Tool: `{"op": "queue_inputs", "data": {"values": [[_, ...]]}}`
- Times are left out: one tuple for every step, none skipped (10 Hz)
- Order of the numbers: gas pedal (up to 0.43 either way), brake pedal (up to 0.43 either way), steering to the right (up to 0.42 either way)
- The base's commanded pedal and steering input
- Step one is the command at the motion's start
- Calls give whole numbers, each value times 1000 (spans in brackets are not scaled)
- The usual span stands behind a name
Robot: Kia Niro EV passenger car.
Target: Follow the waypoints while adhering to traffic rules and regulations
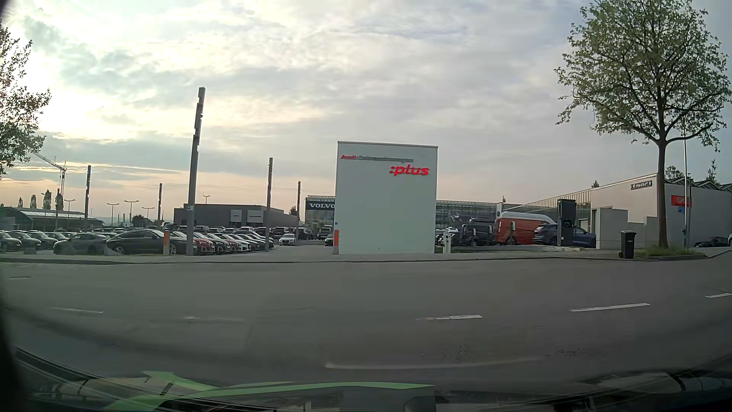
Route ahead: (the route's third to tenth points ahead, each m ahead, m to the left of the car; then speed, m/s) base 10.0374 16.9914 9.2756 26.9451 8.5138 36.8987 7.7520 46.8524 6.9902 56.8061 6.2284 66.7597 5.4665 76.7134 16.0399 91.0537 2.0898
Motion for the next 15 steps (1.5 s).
{"op": "queue_inputs", "data": {"values": [[0,91,-60],[0,91,-60],[0,91,-60],[0,91,-60],[0,91,-60],[0,79,-59],[0,73,-59],[0,67,-59],[0,55,-57],[0,43,-56],[0,43,-56],[0,37,-55],[0,37,-54],[0,37,-51],[0,37,-48]]}}
